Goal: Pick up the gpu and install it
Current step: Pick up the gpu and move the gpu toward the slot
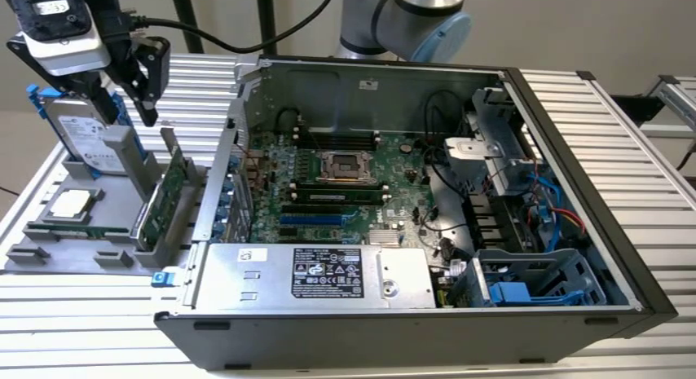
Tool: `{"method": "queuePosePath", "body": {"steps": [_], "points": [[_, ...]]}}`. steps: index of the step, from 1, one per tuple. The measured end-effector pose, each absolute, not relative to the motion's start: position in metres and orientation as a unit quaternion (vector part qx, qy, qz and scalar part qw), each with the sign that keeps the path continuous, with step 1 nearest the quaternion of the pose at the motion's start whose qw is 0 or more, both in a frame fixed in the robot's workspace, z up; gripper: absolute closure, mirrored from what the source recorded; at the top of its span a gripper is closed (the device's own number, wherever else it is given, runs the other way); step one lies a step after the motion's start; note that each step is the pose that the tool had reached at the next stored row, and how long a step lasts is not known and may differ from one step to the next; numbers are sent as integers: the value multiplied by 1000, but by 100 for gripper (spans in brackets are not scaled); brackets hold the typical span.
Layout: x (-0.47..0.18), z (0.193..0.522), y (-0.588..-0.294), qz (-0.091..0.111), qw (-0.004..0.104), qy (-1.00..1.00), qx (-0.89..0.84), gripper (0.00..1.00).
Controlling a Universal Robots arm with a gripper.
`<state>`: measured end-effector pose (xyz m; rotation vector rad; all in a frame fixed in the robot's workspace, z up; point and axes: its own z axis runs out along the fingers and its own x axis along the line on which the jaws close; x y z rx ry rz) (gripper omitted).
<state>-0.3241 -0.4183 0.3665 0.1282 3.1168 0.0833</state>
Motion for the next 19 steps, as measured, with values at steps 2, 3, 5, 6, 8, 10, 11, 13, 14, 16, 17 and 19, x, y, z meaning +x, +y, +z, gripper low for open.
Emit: {"method": "queuePosePath", "body": {"steps": [2,3,5,6,8,10,11,13,14,16,17,19], "points": [[-324,366,-418,27,11,999,41,0],[-324,366,-419,27,11,999,41,0],[-324,366,-420,27,10,999,41,0],[-324,366,-420,27,10,999,41,0],[-324,366,-422,27,10,999,41,0],[-324,365,-423,27,10,999,41,0],[-324,365,-424,27,10,999,41,0],[-324,365,-426,27,10,999,41,0],[-324,365,-426,27,10,999,41,0],[-324,364,-427,27,10,999,41,0],[-324,364,-428,27,10,999,41,0],[-324,363,-428,27,10,999,41,0]]}}
